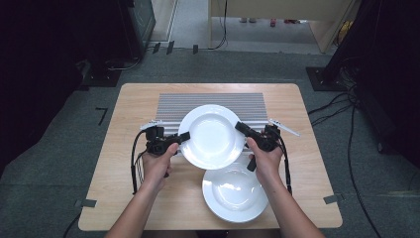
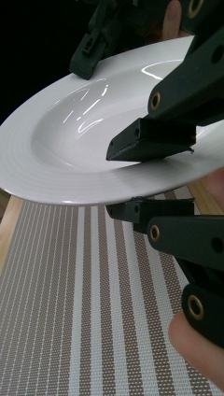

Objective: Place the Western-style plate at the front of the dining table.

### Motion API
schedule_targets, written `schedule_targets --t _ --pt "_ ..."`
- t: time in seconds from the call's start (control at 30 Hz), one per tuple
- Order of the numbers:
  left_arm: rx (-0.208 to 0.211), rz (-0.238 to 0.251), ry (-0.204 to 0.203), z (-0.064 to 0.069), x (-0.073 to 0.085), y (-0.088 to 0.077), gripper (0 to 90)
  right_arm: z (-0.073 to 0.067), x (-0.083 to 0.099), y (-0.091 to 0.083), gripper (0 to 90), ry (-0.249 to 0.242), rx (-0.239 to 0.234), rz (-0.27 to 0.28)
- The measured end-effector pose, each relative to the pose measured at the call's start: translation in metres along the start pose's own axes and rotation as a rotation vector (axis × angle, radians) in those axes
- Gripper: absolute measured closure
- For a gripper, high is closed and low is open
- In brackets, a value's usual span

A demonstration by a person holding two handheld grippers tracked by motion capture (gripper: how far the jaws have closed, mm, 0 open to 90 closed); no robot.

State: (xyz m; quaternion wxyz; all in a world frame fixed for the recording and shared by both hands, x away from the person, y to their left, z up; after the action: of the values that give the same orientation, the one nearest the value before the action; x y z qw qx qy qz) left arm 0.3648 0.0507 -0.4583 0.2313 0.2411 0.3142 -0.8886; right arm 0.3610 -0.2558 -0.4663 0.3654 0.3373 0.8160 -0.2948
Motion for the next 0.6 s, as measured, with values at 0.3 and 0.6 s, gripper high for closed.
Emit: schedule_targets --t 0.3,0.6 --pt "-0.001 -0.011 -0.061 -0.016 -0.017 0.016 73.1 0.012 -0.005 0.024 79.2 0.029 0.012 -0.048" --pt "-0.030 -0.017 -0.083 -0.030 -0.043 0.039 73.3 0.030 -0.015 0.056 78.7 0.074 0.031 -0.074"
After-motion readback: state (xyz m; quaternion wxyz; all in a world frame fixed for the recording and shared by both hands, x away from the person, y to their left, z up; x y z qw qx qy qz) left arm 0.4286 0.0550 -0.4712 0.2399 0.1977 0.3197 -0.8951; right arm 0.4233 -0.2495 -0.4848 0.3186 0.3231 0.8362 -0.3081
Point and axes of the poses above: each handheld gripper's, and its own axes: y roughly forward along the jaws, x roughly out of its underside, z roughly to its right, the point moved 3 cm from there along y, roughly forward along the jaws, and after that the axes turned 11 degrees about -y, right-handed, at the moved point
